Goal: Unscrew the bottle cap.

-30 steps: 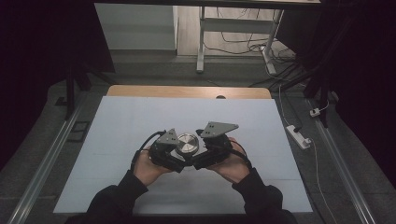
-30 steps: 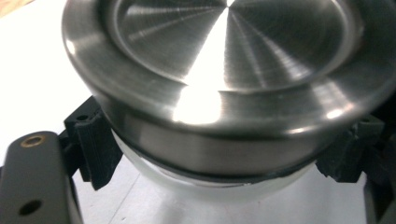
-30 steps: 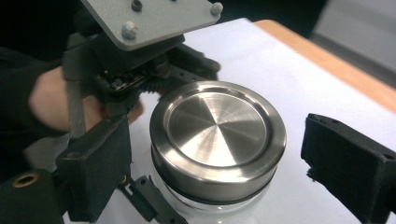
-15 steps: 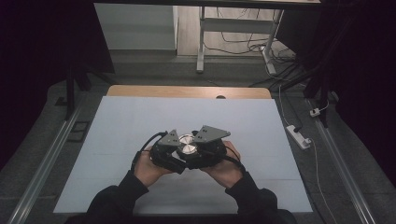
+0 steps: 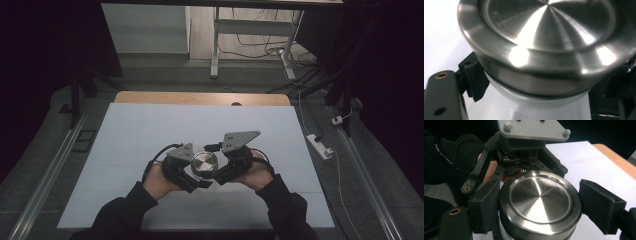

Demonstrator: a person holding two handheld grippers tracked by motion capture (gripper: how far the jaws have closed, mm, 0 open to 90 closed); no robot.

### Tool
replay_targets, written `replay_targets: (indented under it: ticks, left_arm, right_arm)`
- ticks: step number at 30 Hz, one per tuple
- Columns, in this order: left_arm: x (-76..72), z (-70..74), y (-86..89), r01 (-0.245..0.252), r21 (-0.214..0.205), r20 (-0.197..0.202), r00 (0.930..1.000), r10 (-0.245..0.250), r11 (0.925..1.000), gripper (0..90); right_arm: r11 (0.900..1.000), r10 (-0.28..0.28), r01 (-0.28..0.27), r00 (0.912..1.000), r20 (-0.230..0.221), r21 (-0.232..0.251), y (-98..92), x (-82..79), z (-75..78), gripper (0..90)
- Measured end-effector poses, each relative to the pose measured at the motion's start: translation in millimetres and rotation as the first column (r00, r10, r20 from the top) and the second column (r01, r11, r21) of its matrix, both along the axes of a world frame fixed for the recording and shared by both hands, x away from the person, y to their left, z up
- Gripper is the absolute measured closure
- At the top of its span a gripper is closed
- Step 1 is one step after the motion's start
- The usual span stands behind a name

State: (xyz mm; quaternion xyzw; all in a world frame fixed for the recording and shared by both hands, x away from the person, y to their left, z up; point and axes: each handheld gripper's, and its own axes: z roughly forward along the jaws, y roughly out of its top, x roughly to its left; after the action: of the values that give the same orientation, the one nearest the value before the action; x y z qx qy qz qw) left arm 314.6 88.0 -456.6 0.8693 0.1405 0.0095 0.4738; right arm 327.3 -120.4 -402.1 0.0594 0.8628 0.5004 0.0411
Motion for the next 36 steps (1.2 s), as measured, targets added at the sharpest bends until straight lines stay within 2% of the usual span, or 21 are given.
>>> replay_targets:
  ticks: [4,6,7,12,13,14,15,16,17,20,23,24,25,26,27,28,29,31,32,34,36]
  left_arm:
    - [-0.4,2.3,1.3,-0.059,0.031,0.031,0.9978,0.058,0.9978,15.3]
    - [1.3,2.2,4.1,-0.111,0.033,0.03,0.9935,0.11,0.9933,15.3]
    - [1.3,2.2,4.1,-0.111,0.033,0.03,0.9935,0.11,0.9933,15.3]
    - [2.9,2.7,7.3,-0.166,0.029,0.031,0.9858,0.165,0.9857,15.3]
    - [2.6,3.2,7.4,-0.176,0.029,0.035,0.9839,0.175,0.9839,15.3]
    - [2.3,3.6,7.5,-0.181,0.028,0.035,0.9831,0.18,0.9831,15.3]
    - [2.1,3.9,7.4,-0.185,0.028,0.036,0.9823,0.184,0.9824,15.3]
    - [1.7,4.0,7.0,-0.192,0.023,0.035,0.9809,0.191,0.9811,15.3]
    - [1.5,4.2,6.9,-0.196,0.023,0.036,0.9801,0.195,0.9803,15.3]
    - [0.8,4.6,6.3,-0.198,0.03,0.042,0.9796,0.197,0.9797,15.3]
    - [0.6,4.4,6.4,-0.191,0.028,0.039,0.9811,0.189,0.9813,15.3]
    - [0.6,4.4,6.3,-0.183,0.03,0.039,0.9826,0.181,0.9827,15.3]
    - [0.4,4.4,6.3,-0.17,0.028,0.04,0.9848,0.169,0.985,15.3]
    - [0.2,4.6,6.3,-0.155,0.024,0.038,0.9873,0.154,0.9876,15.3]
    - [-0.3,5.0,6.1,-0.143,0.021,0.038,0.989,0.143,0.9894,15.3]
    - [-0.8,5.3,5.6,-0.135,0.013,0.034,0.9903,0.135,0.9907,15.3]
    - [-0.9,5.7,5.3,-0.127,0.01,0.03,0.9915,0.127,0.9918,15.3]
    - [-0.9,6.0,5.0,-0.104,0.003,0.022,0.9943,0.104,0.9946,15.3]
    - [-0.6,5.9,5.0,-0.088,-0.003,0.014,0.996,0.088,0.9961,15.3]
    - [-0.4,5.4,4.8,-0.059,-0.011,0.002,0.9982,0.06,0.9982,15.3]
    - [-1.2,5.3,4.0,-0.026,-0.021,0.001,0.9997,0.026,0.9994,15.3]
  right_arm:
    - [0.9981,-0.061,0.061,0.9981,-0.002,-0.001,0.8,-2.0,5.3,17.1]
    - [0.9894,-0.145,0.145,0.9895,0.0,0.012,0.5,-4.8,12.9,16.3]
    - [0.9894,-0.145,0.145,0.9895,0.0,0.012,0.5,-4.8,12.9,16.3]
    - [0.9682,-0.25,0.25,0.9681,0.011,0.002,8.7,-12.5,14.9,15.6]
    - [0.9561,-0.292,0.293,0.9555,0.042,-0.014,15.8,-16.8,11.9,15.5]
    - [0.9561,-0.292,0.293,0.9555,0.042,-0.014,15.8,-16.8,11.9,15.5]
    - [0.9445,-0.326,0.328,0.9434,0.063,-0.023,21.1,-19.4,8.7,15.6]
    - [0.9445,-0.326,0.328,0.9434,0.063,-0.023,21.1,-19.4,8.7,15.6]
    - [0.9354,-0.349,0.352,0.9342,0.075,-0.034,26.4,-22.1,4.8,15.8]
    - [0.9249,-0.374,0.379,0.9216,0.104,-0.033,31.5,-25.1,1.1,18.0]
    - [0.9259,-0.371,0.376,0.922,0.111,-0.032,31.9,-25.6,1.0,18.4]
    - [0.9352,-0.349,0.353,0.9313,0.104,-0.025,29.6,-24.9,2.6,19.8]
    - [0.9352,-0.349,0.353,0.9313,0.104,-0.025,29.6,-24.9,2.6,19.8]
    - [0.9429,-0.328,0.332,0.9395,0.098,-0.025,28.0,-23.6,3.6,19.8]
    - [0.9604,-0.275,0.278,0.9575,0.086,-0.019,23.5,-20.5,4.6,19.8]
    - [0.9604,-0.275,0.278,0.9575,0.086,-0.019,23.5,-20.5,4.6,19.8]
    - [0.9725,-0.232,0.233,0.9712,0.054,-0.004,18.1,-16.0,5.4,19.8]
    - [0.9838,-0.179,0.179,0.9828,0.045,0.0,13.6,-12.2,5.9,19.9]
    - [0.9838,-0.179,0.179,0.9828,0.045,0.0,13.6,-12.2,5.9,19.9]
    - [0.9946,-0.103,0.103,0.9937,0.044,0.002,7.5,-8.3,5.8,19.9]
    - [0.9969,-0.078,0.078,0.9959,0.045,0.007,5.5,-7.6,5.7,19.9]
